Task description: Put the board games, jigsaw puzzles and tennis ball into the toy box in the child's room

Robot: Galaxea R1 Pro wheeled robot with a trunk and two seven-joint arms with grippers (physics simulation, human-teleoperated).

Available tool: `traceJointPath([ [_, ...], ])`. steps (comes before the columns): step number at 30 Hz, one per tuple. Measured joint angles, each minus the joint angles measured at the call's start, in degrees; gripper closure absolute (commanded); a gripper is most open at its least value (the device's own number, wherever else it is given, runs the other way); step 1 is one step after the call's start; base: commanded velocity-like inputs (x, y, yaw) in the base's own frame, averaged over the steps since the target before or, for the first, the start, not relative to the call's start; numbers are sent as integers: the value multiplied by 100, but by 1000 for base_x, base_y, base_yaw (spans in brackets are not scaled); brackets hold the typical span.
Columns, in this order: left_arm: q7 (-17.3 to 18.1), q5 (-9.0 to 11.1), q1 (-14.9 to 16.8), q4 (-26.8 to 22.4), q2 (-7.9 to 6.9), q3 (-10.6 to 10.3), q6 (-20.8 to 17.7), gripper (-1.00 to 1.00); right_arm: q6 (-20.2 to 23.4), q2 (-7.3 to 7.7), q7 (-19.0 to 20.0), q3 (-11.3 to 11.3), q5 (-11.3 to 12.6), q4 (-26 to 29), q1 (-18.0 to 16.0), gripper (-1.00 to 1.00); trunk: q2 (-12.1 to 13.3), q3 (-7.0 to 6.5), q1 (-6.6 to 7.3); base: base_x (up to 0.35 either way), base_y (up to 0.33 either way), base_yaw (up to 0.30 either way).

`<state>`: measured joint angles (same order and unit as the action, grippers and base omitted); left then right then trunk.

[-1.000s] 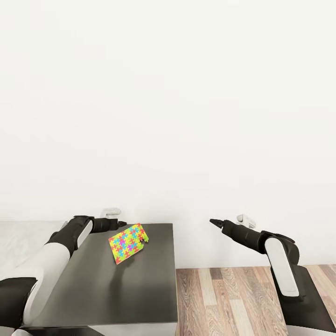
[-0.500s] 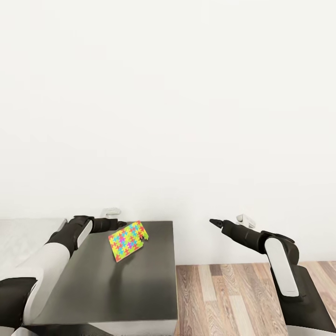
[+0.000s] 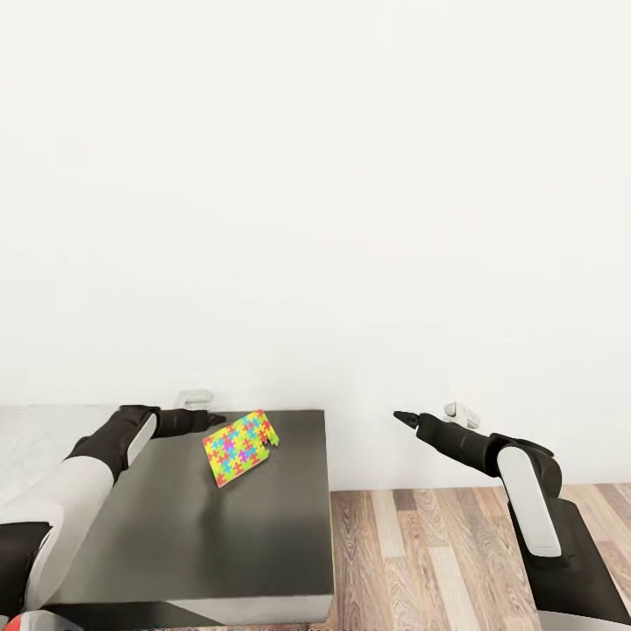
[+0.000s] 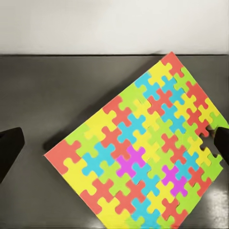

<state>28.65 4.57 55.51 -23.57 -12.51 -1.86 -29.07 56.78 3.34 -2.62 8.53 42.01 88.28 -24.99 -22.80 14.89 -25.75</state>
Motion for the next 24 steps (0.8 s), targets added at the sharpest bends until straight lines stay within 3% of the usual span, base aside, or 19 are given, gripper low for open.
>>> traceJointPath([
  [8,494,-3,0,-1,-207,6,0,-100,0,0,0,3,0,0,2,-100,0,75,0,0,0,0],
  [24,564,11,0,-2,-239,30,42,-100,-8,0,0,12,0,0,1,-100,0,226,0,0,0,0],
])
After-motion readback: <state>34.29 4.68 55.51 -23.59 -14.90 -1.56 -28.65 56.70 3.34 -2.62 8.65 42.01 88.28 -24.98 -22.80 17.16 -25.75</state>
